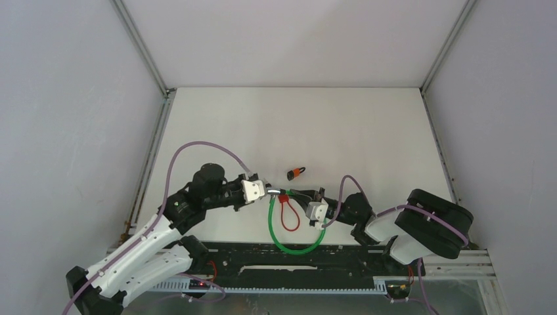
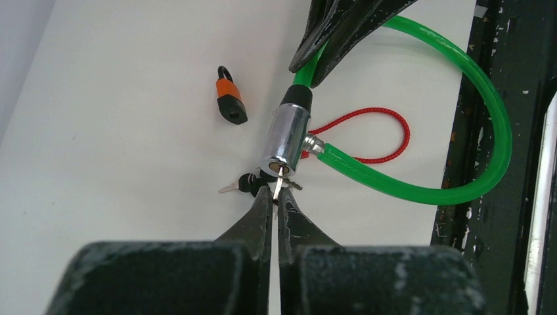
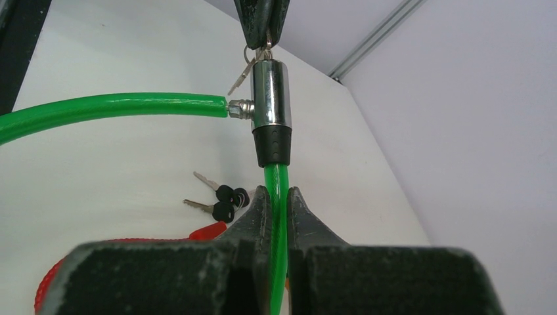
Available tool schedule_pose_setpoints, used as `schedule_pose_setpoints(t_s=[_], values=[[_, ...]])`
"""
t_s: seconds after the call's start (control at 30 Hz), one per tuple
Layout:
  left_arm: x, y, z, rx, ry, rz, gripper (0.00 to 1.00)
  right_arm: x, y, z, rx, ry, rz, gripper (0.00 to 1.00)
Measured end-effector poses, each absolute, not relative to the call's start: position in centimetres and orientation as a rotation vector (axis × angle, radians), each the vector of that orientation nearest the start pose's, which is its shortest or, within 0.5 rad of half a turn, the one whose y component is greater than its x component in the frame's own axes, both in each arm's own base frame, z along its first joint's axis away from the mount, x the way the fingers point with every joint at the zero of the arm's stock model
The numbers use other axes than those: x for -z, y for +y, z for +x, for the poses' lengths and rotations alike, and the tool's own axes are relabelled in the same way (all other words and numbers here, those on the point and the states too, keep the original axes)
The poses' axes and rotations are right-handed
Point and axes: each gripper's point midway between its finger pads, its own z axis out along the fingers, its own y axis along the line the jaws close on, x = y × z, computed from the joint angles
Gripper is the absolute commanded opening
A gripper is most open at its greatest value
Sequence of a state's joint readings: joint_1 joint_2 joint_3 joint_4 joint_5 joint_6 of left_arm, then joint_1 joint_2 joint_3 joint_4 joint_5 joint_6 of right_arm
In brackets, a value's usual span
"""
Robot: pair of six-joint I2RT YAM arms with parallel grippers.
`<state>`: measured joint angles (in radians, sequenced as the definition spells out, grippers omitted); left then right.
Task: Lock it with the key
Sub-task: Lock the lock.
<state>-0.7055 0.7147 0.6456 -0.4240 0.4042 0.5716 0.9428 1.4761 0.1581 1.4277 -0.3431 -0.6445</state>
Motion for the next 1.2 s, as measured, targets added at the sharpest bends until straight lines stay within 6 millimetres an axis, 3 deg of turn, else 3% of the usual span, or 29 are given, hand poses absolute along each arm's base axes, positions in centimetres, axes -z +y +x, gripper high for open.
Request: schedule_pose_setpoints(t_s=[0.33,0.8,1.2], values=[[-18.1,-21.1,17.3,0.503,1.502,1.418,0.00,-14.6,31.4,18.6,-0.489,0.831,-1.241,0.00],[-18.9,-20.3,16.2,0.224,0.992,1.666,0.00,-15.1,31.8,18.1,-0.511,0.802,-1.240,0.00],[-18.1,-21.2,17.4,-0.078,0.848,1.828,0.00,-14.7,31.4,18.9,-0.486,0.841,-1.229,0.00]])
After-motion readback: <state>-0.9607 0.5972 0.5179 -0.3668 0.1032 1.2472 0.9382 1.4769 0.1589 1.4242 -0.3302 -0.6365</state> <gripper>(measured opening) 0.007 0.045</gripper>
